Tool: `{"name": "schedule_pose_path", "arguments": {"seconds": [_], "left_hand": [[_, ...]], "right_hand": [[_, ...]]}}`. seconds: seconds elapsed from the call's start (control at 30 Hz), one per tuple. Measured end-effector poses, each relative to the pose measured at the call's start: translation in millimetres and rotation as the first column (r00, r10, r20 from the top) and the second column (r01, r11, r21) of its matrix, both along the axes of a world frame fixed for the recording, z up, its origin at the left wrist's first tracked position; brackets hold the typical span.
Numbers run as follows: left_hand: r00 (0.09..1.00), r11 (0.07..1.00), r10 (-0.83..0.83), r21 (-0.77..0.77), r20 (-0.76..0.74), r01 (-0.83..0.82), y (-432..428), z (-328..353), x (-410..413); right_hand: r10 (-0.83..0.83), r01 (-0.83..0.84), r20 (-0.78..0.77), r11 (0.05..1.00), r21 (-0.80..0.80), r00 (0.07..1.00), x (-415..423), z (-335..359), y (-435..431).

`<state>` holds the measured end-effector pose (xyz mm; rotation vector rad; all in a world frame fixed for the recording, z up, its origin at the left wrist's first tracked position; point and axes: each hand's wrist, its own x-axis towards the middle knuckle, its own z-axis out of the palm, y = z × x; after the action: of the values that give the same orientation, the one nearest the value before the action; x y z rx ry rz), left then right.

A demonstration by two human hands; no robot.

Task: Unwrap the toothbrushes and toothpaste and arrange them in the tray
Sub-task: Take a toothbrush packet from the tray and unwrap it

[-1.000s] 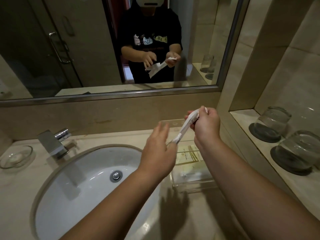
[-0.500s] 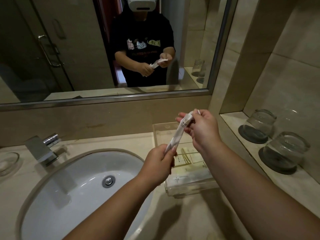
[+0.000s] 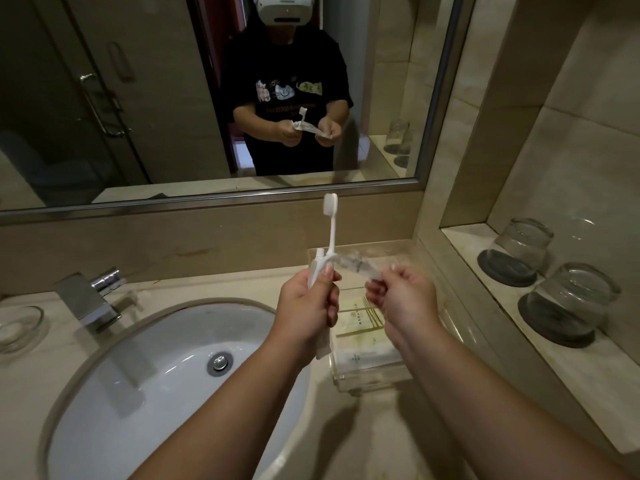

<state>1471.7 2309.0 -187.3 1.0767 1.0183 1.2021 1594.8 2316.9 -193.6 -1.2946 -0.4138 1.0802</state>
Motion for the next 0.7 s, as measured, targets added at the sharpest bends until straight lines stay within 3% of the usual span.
{"name": "schedule_pose_path", "arguments": {"seconds": [0.13,0.27,0.33,0.4,0.43,0.5,0.53,0.57,0.63,0.7], "left_hand": [[1.000,0.999,-0.011,0.033,0.027,0.011,0,2,1],[0.999,1.000,0.017,0.024,0.049,-0.018,0,2,2],[1.000,1.000,0.016,0.020,-0.019,-0.015,-1,-2,5],[0.990,0.999,-0.017,0.030,-0.143,0.022,-4,-10,8],[0.981,0.998,-0.046,0.034,-0.186,0.053,-6,-14,9],[0.975,0.995,-0.089,0.020,-0.202,0.095,-9,-20,9],[0.978,0.994,-0.103,0.008,-0.184,0.107,-10,-22,10],[0.980,0.993,-0.117,-0.002,-0.161,0.118,-10,-23,11],[0.980,0.989,-0.144,-0.015,-0.137,0.144,-8,-22,15],[0.977,0.987,-0.160,-0.018,-0.143,0.159,-7,-21,17]], "right_hand": [[0.079,-0.088,-0.077,0.989,-0.116,0.994,-18,-20,-20],[0.050,-0.070,-0.145,0.988,-0.141,0.988,-20,-21,-26],[0.088,-0.114,-0.139,0.974,-0.195,0.986,-14,-20,-25],[0.178,-0.159,0.043,0.944,-0.289,0.983,-1,-15,-26],[0.213,-0.112,0.287,0.937,-0.331,0.934,8,-12,-26],[0.101,0.077,0.749,0.977,-0.199,0.655,24,-3,-27],[0.027,0.060,0.817,0.995,-0.075,0.576,28,6,-28],[0.030,-0.042,0.793,0.999,-0.005,0.608,28,15,-28],[0.233,-0.293,0.663,0.956,-0.023,0.711,20,25,-24],[0.372,-0.410,0.605,0.909,-0.082,0.704,14,26,-19]]}}
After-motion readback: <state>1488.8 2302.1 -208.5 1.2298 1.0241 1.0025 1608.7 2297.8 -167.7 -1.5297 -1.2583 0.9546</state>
